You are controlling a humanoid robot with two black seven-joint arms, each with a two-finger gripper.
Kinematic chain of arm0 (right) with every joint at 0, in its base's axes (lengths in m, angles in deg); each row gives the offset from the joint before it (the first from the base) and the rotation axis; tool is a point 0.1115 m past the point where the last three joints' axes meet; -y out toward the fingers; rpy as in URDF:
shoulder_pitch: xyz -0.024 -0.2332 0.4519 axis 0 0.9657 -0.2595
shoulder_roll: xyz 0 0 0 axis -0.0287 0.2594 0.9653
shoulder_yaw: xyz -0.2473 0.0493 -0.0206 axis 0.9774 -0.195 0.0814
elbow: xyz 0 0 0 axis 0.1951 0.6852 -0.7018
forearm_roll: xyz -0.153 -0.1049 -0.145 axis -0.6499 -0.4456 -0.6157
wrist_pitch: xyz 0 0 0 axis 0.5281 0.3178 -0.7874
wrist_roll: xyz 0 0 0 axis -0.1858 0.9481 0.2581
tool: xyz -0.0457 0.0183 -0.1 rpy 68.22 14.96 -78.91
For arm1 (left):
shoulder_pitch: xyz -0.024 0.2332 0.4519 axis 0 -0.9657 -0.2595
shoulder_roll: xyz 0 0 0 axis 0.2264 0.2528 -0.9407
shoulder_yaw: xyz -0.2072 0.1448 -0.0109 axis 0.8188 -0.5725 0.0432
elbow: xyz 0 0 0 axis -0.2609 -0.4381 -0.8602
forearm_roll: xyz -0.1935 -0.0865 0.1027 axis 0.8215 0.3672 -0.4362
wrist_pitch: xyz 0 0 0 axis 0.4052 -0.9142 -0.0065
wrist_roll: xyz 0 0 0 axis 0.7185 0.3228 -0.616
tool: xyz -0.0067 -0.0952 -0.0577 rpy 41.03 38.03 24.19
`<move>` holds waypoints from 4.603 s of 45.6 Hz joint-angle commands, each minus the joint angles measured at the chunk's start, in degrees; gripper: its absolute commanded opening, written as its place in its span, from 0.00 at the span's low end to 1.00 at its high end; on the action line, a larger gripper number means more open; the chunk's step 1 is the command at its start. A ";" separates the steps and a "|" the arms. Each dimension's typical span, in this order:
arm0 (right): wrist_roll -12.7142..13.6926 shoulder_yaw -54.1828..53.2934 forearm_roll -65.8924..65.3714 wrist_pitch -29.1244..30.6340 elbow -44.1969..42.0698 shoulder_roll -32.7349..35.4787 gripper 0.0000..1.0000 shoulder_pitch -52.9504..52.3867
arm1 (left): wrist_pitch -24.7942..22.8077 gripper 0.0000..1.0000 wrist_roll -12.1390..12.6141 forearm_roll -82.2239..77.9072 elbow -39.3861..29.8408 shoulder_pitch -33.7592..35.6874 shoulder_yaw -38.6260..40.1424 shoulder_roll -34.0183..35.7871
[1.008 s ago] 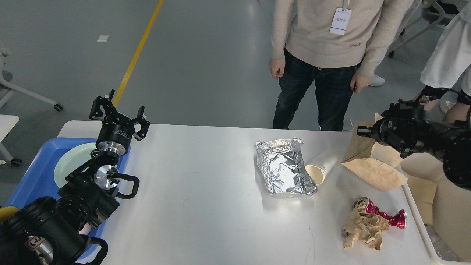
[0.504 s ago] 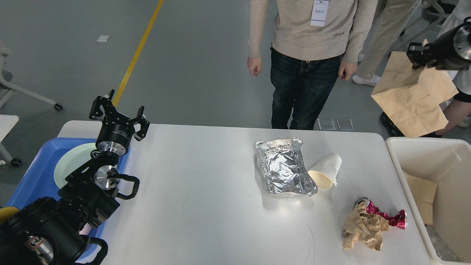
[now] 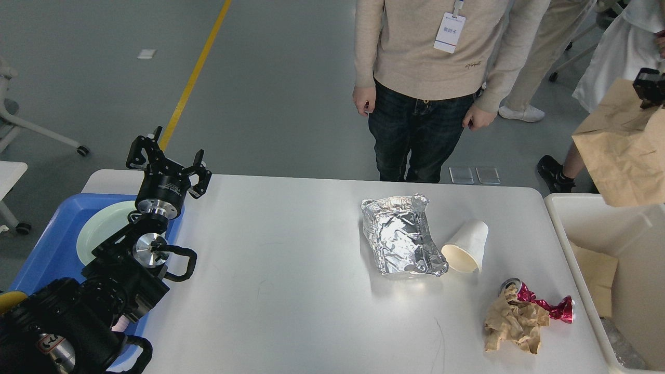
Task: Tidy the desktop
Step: 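Release the paper bag into the white bin, then lower the right gripper to the white paper cup and grasp it, then lift the paper cup and drop it into the white bin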
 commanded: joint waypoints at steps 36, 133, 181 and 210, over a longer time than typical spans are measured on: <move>-0.35 -13.03 0.83 -16.76 -10.65 -2.49 1.00 38.05 | 0.00 0.96 0.00 -0.04 0.00 0.00 -0.08 0.02; 0.09 -12.95 3.03 -11.13 -8.18 -31.06 1.00 30.65 | 0.00 0.96 0.00 -0.04 0.00 0.00 -0.08 -0.07; 0.26 -13.47 3.38 -12.36 -6.43 -30.53 0.05 31.98 | 0.00 0.96 0.00 -0.04 0.00 -0.09 0.01 0.02; 0.26 -13.30 3.38 0.02 25.38 -1.19 0.02 -5.89 | 0.00 0.96 0.00 0.05 0.00 -0.09 -0.08 0.02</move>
